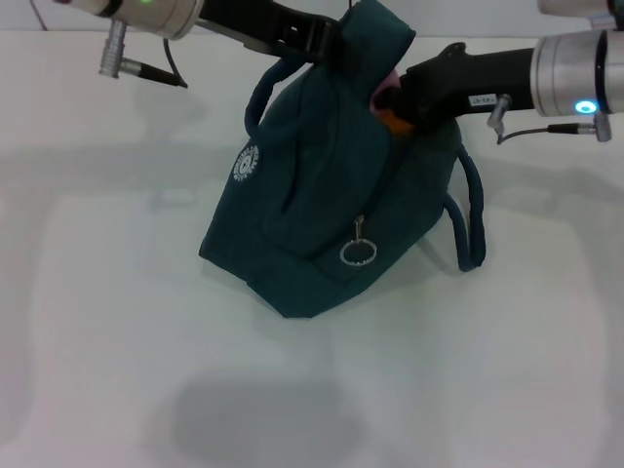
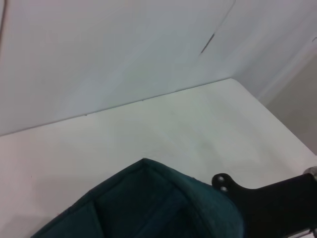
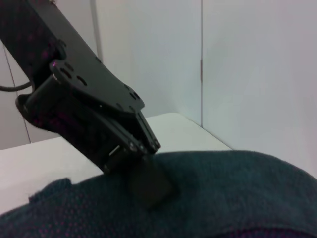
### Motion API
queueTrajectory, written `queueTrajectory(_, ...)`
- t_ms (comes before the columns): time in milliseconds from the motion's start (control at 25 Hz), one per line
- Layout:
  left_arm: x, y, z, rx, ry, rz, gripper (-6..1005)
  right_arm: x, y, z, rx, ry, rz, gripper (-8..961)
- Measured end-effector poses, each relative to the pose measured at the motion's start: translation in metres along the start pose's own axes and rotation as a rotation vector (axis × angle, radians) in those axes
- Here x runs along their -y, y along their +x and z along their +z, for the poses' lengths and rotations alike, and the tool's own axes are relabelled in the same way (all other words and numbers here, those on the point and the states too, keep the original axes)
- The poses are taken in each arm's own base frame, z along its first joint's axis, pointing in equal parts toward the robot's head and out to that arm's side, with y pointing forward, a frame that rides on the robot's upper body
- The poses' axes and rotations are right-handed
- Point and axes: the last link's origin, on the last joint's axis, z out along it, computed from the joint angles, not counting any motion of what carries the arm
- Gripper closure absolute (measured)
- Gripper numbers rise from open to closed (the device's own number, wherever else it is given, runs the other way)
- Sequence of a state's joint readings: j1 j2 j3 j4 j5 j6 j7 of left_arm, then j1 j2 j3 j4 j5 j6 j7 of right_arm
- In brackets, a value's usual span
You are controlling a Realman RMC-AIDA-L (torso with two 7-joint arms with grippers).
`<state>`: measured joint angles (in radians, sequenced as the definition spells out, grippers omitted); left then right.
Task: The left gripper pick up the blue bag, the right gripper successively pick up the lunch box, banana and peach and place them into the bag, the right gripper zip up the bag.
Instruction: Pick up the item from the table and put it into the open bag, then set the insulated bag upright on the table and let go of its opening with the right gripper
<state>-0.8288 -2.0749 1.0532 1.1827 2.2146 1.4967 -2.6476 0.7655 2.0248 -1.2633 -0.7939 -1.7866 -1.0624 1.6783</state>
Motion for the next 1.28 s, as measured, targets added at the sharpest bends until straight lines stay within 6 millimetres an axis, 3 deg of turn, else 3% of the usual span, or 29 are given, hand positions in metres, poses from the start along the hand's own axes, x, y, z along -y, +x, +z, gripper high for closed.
queueTrajectory(520,-0.001,-0.002,0.001,0.0,-0.013,-0.007,963,-0.003,0.006,0.006,-0.005,-0.012,0.041,791)
queueTrajectory(760,0.003,-0.005,-0.002,-0.004,-0.006,-0.017,963,0.0,0.004,0.005,0.006,-0.001,0.046,563)
queueTrajectory(1280,0.008,-0.007,-0.005,-0.006,0.004,-0.024,964,0.003,0.005,-0.009,0.051,0.021,0.067,287)
